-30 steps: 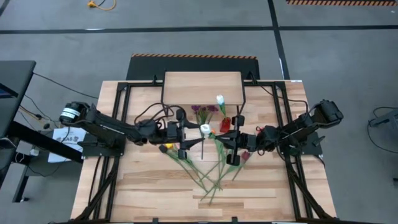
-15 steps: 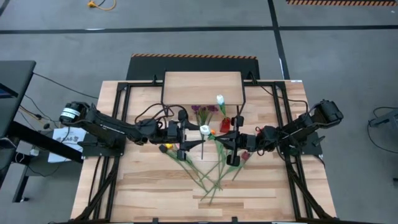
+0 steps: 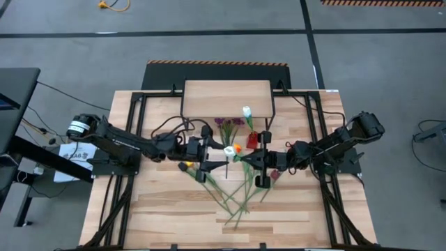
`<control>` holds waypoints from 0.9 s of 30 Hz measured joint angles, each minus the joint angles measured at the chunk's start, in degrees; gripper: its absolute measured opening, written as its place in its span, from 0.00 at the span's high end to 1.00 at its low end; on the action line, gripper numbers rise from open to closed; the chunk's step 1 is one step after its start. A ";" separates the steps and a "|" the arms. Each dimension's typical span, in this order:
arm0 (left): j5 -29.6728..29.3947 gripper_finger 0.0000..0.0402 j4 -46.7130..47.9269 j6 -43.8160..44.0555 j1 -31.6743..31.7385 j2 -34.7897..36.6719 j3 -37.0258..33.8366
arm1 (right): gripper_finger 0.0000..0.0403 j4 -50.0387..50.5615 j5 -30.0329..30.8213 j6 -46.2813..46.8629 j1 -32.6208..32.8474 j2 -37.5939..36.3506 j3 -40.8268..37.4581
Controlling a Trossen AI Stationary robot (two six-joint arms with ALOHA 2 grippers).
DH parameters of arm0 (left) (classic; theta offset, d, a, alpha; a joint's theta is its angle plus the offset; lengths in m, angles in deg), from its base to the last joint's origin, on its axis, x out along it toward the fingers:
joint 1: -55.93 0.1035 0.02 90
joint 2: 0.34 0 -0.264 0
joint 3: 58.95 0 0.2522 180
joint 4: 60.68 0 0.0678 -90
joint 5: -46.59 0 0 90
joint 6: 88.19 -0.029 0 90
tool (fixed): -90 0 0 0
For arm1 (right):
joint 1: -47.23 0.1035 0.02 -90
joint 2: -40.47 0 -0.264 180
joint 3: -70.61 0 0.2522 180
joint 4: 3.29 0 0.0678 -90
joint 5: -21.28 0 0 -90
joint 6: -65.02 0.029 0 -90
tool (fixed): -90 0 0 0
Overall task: Pick and place flowers into a vace then onto a shelf
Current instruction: Put the white blue flower into the red flower vase
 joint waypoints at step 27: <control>2.78 0.49 0.42 -0.38 3.75 0.02 0.00 | 1.00 0.86 0.04 1.04 -1.51 0.01 0.00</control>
